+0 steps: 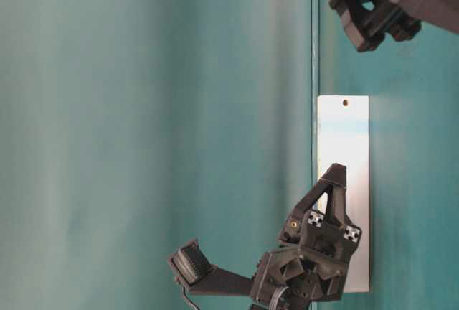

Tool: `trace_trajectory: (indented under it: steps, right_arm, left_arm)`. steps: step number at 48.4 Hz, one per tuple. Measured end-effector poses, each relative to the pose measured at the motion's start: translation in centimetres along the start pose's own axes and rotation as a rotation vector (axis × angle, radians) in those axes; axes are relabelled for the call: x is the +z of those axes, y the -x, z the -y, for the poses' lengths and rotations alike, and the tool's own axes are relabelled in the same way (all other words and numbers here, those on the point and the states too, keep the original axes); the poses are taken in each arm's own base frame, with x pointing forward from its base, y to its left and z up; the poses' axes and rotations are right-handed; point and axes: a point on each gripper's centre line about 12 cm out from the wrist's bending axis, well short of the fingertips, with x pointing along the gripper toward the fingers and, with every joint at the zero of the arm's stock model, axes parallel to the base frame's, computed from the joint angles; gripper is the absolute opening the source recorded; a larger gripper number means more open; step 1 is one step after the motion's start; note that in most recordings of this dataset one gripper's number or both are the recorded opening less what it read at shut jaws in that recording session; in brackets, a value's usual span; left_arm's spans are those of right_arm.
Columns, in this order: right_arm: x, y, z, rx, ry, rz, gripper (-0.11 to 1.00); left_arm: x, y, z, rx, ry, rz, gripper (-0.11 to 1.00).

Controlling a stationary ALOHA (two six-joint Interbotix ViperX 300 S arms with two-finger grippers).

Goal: Move the wooden board into place and insert the rod into its hole.
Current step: 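Move the left gripper down over the end of the white board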

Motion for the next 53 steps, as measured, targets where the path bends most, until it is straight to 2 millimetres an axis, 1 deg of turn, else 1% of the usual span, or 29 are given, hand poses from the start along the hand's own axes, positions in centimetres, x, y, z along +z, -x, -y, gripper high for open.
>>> trace_trajectory:
  steps: [1, 2, 3, 5, 7, 9, 14, 19, 24, 32, 35, 39, 44, 48, 50, 53]
  right_arm:
    - [0.0, 0.0, -0.1, 0.001, -0.001, -0.001, 0.24]
    - [0.0, 0.0, -0.1, 0.003, -0.006, -0.001, 0.21]
    - [0.1, -0.1, -0.1, 0.005, -0.007, -0.001, 0.17]
    - [0.1, -0.2, -0.2, 0.008, -0.007, -0.011, 0.09]
    - [0.1, -0.4, -0.3, 0.013, -0.002, -0.026, 0.03]
    - [0.1, -0.6, -0.4, 0.017, 0.002, -0.044, 0.00]
    - [0.5, -1.1, -0.5, 0.024, 0.019, -0.106, -0.01]
    - [2.2, -1.3, -0.5, 0.024, 0.034, -0.138, -0.01]
    - [3.4, -1.2, -0.4, 0.017, 0.024, -0.177, -0.01]
    - [5.0, -0.6, -0.5, 0.006, -0.032, -0.221, -0.01]
    - [5.4, -0.3, -0.4, -0.001, -0.061, -0.227, -0.01]
    - [6.0, 0.0, -0.4, -0.007, -0.091, -0.229, -0.01]
    - [6.6, 0.3, -0.7, -0.004, -0.104, -0.228, -0.01]
    - [6.8, 0.6, -1.0, 0.001, -0.101, -0.238, -0.01]
    - [6.8, 0.6, -1.2, 0.004, -0.097, -0.245, -0.01]
    - [6.8, 0.7, -1.3, 0.006, -0.096, -0.257, 0.01]
  left_arm:
    - [0.1, 0.0, -0.1, 0.001, -0.001, 0.003, 0.16]
    - [0.0, -0.1, 0.0, -0.002, -0.004, -0.009, 0.14]
    - [-0.1, -0.1, 0.1, -0.010, -0.012, -0.025, 0.08]
    - [-0.2, -0.2, 0.3, -0.019, -0.022, -0.049, 0.01]
    - [-0.2, -0.3, 0.5, -0.027, -0.027, -0.079, 0.00]
    - [-0.1, -0.3, 0.7, -0.031, -0.029, -0.096, 0.00]
    - [0.8, 0.1, 1.1, -0.041, -0.032, -0.099, 0.00]
    - [2.1, 0.7, 1.4, -0.051, -0.033, -0.089, 0.00]
    - [3.5, 1.8, 1.5, -0.056, -0.031, -0.101, 0.00]
    - [5.2, 3.3, 1.6, -0.062, -0.031, -0.134, 0.01]
    - [5.8, 3.8, 1.6, -0.063, -0.030, -0.139, 0.12]
    - [6.6, 4.4, 1.7, -0.067, -0.030, -0.139, 0.35]
    - [6.9, 5.1, 1.4, -0.062, -0.037, -0.166, 0.62]
    - [7.3, 5.5, 1.0, -0.056, -0.072, -0.190, 0.82]
    - [7.4, 5.8, 0.7, -0.054, -0.099, -0.203, 0.87]
    - [7.7, 6.1, 0.3, -0.050, -0.145, -0.219, 0.88]
